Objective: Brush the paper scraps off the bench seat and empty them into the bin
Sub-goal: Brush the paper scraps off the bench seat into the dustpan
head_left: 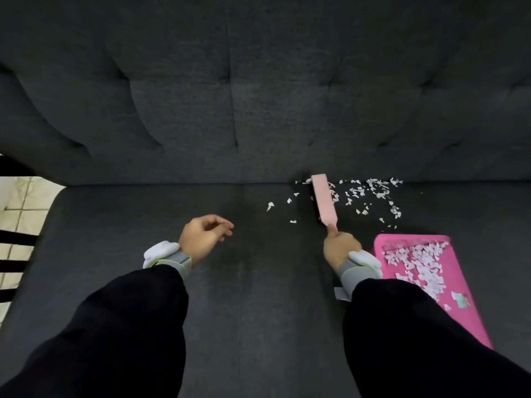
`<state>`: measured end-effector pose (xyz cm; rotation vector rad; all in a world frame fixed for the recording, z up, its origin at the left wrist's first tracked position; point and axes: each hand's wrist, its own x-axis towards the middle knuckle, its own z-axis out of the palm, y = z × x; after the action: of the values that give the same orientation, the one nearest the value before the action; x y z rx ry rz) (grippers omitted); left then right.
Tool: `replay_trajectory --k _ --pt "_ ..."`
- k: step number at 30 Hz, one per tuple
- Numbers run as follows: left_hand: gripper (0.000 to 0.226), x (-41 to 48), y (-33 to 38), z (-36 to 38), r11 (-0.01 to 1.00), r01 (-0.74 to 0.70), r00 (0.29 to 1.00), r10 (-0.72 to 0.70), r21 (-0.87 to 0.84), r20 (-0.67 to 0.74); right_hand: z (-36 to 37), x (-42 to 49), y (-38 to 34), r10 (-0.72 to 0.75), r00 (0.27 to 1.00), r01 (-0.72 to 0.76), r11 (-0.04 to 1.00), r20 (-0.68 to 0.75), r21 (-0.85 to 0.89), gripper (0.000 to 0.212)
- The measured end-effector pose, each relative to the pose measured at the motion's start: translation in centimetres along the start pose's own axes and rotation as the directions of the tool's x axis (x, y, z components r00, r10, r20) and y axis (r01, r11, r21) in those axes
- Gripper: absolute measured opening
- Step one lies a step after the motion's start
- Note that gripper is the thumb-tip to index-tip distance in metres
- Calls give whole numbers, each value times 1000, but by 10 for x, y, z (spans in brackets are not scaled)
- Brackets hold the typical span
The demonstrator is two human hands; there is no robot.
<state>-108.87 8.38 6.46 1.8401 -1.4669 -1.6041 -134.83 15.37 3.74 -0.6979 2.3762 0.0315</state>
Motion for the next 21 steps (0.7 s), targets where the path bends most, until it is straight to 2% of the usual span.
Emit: replay_trajectory --k 2,5,8,11,14,16,18,21 --pt "23 -2 0 -3 1000 2 1000 -2 4 9 8 -18 -11 -96 995 96 995 15 32 51" --pt "22 -3 -1 -7 1000 -7 1000 7 4 14 37 -43 -26 -214 970 213 977 113 29 48" --pt "20 0 -3 -11 1000 -10 1000 10 2 7 57 -52 -38 -254 945 265 964 206 -30 50" --pt "20 2 -4 -14 1000 -13 1000 13 0 14 50 -38 -34 -178 976 187 980 128 -61 51" --pt "21 3 -5 -17 1000 -9 999 9 8 36 26 -15 -17 8 1000 -7 999 22 -36 55" --pt "21 3 -7 -18 1000 -12 999 11 13 43 12 -7 -7 82 997 -82 997 -6 10 55" --pt "24 5 -7 -18 1000 -19 999 19 5 48 8 -7 -7 48 999 -48 998 -4 45 53" --pt "26 8 -8 -18 1000 -20 999 20 -3 46 19 -23 -25 -140 987 135 989 80 59 49"
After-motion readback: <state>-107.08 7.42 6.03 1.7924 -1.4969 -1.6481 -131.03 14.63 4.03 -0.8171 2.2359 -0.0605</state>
